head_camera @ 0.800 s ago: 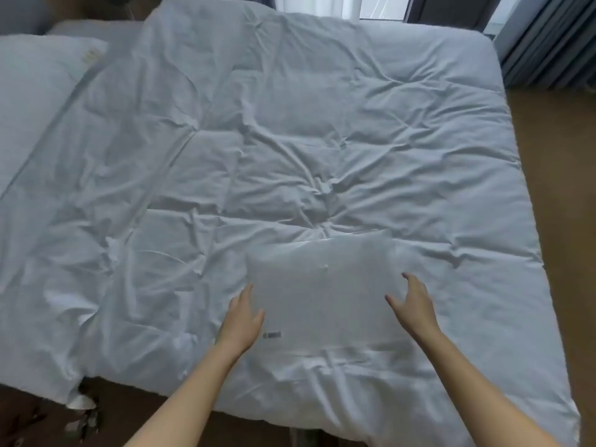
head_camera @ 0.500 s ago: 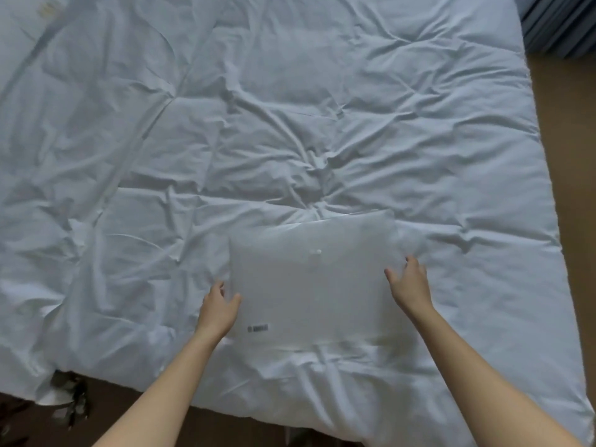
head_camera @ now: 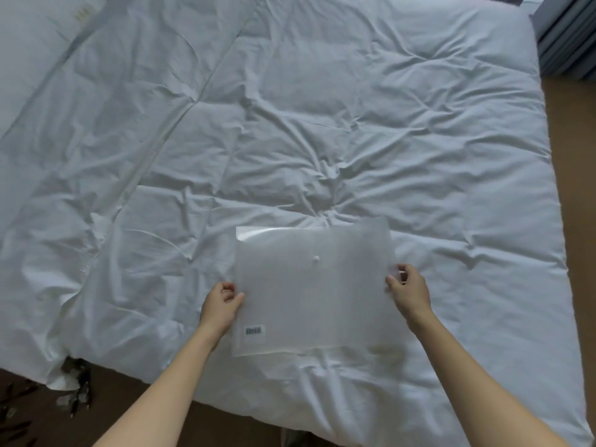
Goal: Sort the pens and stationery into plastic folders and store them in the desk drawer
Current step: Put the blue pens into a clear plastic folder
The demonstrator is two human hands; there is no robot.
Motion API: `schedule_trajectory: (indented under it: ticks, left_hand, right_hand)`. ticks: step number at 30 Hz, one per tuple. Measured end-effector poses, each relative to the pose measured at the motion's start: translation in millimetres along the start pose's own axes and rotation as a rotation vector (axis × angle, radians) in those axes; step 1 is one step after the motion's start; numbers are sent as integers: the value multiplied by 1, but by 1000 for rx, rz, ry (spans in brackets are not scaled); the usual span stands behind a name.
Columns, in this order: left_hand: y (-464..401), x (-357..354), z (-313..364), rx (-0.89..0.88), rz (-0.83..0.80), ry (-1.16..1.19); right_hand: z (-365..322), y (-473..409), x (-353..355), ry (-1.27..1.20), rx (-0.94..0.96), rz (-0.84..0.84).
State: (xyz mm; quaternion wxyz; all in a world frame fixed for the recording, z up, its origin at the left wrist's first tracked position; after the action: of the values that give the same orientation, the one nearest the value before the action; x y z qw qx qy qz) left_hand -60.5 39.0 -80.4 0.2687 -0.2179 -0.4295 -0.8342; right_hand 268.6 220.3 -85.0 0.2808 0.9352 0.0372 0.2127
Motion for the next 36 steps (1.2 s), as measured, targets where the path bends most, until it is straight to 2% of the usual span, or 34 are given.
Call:
schedule_trajectory:
  ticks: [10,16,21,28,36]
  left_hand:
    - [44,112,43,-68,198,113]
    - [104,206,38,-86,364,207]
    - [156,283,-9,-31,488,327]
    - [212,368,-117,61,611,460]
    - [223,463,-239,130,675,595]
  right_hand:
    - [-114,44,-17,-92,183,-159]
    - [-198,96,-59,-168,287,-376]
    - [-243,154,-120,-160,349,-560]
    - [-268,259,-225,-66,433,-759]
    - [-269,370,-354,-14,506,-836]
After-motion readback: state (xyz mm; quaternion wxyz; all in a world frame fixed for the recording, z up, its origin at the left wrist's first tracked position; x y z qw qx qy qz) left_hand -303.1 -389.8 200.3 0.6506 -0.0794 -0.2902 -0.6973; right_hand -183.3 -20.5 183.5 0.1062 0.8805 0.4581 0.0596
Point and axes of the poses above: each hand's wrist, its own y-axis away from the middle knuckle, its own x-axis out of the back of the hand, z = x × y, the point moved 7 cm from there along -y, towards the middle knuckle, and after that the axes turned 10 degrees about -y, right-handed, at the moved point
